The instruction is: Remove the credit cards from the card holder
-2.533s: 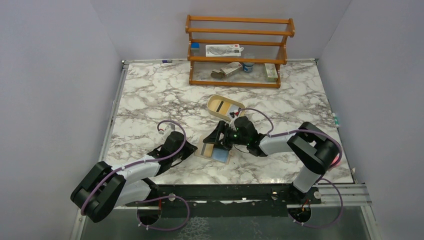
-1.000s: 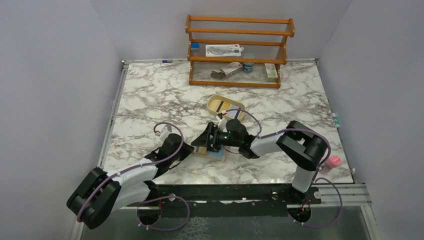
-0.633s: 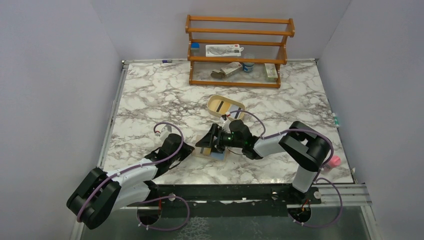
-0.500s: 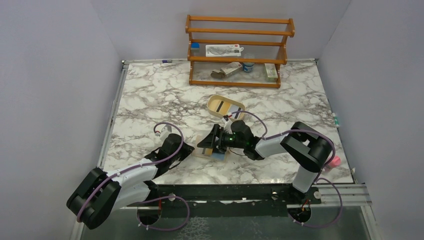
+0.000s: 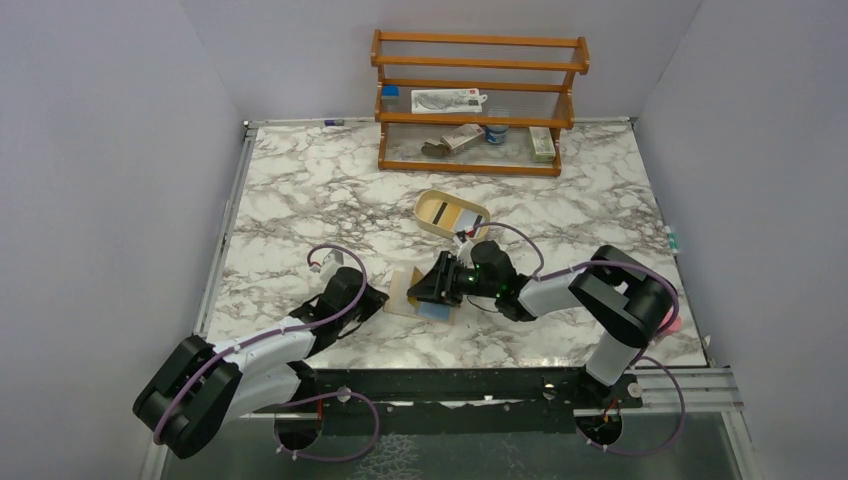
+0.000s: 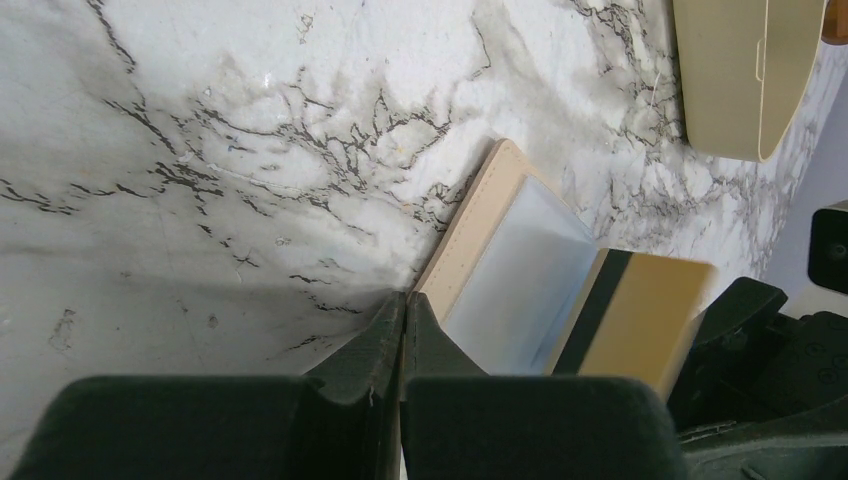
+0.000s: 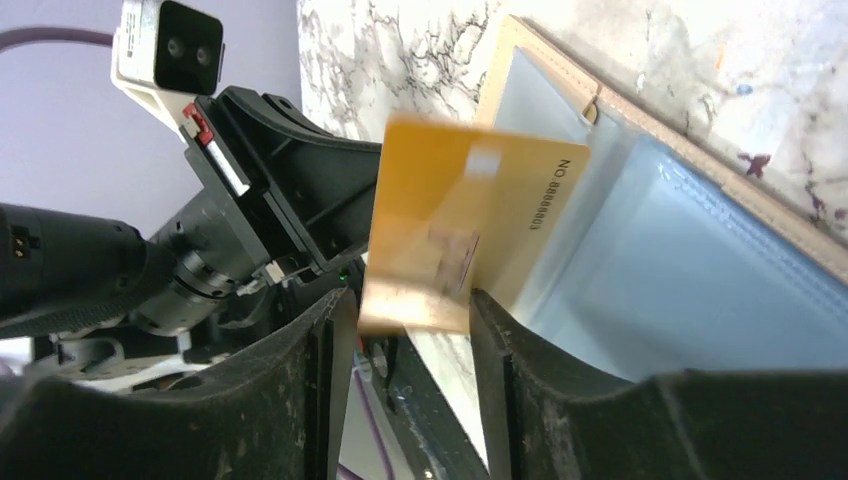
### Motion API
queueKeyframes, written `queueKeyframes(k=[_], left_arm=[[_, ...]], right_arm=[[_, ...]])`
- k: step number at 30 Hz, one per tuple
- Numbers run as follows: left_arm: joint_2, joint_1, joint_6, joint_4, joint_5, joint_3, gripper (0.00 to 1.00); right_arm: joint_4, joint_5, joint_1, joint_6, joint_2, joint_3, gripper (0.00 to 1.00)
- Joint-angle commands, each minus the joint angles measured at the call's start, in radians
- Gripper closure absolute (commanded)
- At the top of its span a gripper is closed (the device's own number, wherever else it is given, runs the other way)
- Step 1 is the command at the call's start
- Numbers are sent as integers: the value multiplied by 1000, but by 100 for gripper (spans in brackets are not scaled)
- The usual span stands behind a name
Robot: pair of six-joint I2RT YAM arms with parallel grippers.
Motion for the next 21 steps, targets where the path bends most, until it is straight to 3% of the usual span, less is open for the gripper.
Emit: queueKeyframes(k=[1, 3, 4, 8, 9, 12, 14, 17, 21], left_arm=[[13, -4, -3, -102, -29, -7, 100], [14, -4, -3, -102, -29, -10, 100], [13, -4, -3, -103, -28, -10, 100], [7, -4, -2, -108, -27, -16, 100], [6, -4, -2, -108, -28, -16, 100], [7, -4, -2, -108, -28, -18, 100], [8, -4, -2, -104, -28, -18, 100], [16, -4, 0, -93, -27, -17, 100], [46, -4, 6, -63, -15, -13, 100]], right_arm=[[-55, -16, -6, -24, -26, -17, 65], [-116, -5, -9, -31, -22, -12, 94], [-149, -1, -12, -37, -20, -7, 99], [-240, -5, -20, -79, -17, 11, 99], [-262, -2, -21, -92, -20, 16, 97], [-360, 24, -22, -142, -40, 48, 61], [-425, 55, -22, -168, -50, 77, 47], [-454, 81, -22, -187, -47, 95, 41], [-431, 84, -23, -185, -1, 122, 40]])
